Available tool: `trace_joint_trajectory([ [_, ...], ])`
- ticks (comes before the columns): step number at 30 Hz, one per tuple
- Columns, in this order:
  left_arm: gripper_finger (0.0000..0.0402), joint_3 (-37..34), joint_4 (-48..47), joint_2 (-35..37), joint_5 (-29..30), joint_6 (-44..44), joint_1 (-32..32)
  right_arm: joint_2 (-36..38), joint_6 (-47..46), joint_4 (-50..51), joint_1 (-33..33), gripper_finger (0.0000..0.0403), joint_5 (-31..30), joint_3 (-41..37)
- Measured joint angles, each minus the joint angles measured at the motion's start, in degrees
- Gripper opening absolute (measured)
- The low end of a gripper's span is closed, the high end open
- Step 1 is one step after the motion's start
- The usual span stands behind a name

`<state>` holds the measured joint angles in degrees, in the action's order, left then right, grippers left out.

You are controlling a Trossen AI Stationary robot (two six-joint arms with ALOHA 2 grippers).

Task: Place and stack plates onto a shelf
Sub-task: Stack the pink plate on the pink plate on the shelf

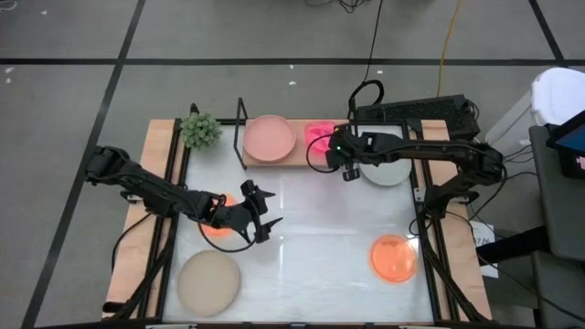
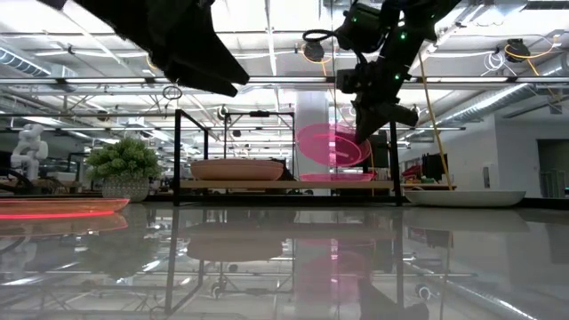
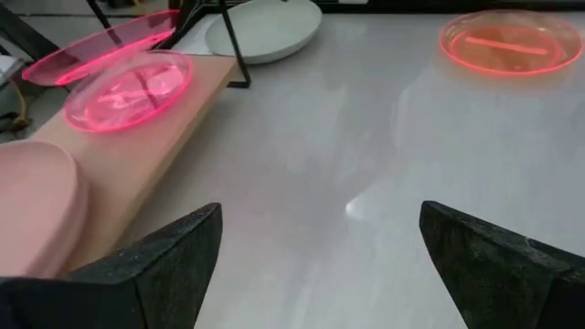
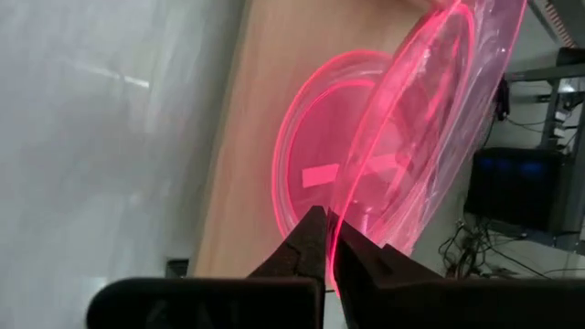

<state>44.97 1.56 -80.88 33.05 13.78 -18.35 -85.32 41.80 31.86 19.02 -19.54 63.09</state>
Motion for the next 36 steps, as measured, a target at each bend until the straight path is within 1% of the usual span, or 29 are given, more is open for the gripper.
trace_joint_trajectory([
  [6, 0.0374, -3.98, 5.98, -0.02, 0.04, 2.59, -1.31, -0.88, 2.56, 0.1, 1.2, 0.0, -0.02, 0.0],
  [16, 0.0374, -4.41, 7.37, 0.0, 0.04, 3.3, -2.4, -0.9, 3.24, 0.05, 1.89, 0.0, 0.07, 0.0],
  [21, 0.0374, -4.39, 7.38, 0.0, 0.04, 3.03, -2.4, -0.88, 5.51, -0.34, -0.28, 0.0, -1.77, 0.0],
  [23, 0.0374, -4.39, 7.81, 0.0, 0.04, 2.6, -2.38, -0.89, 5.17, -0.35, -1.53, 0.0, -3.09, 0.0],
  [27, 0.0374, -4.39, 9.57, 0.0, 0.03, 0.63, -2.18, -0.9, 2.13, -0.33, -3.33, 0.0, -3.25, 0.0],
  [36, 0.0374, -4.37, 10.69, 0.0, 0.04, -1.53, -1.5, -1.05, 0.88, 0.57, -2.05, 0.0, -4.45, -0.04],
])
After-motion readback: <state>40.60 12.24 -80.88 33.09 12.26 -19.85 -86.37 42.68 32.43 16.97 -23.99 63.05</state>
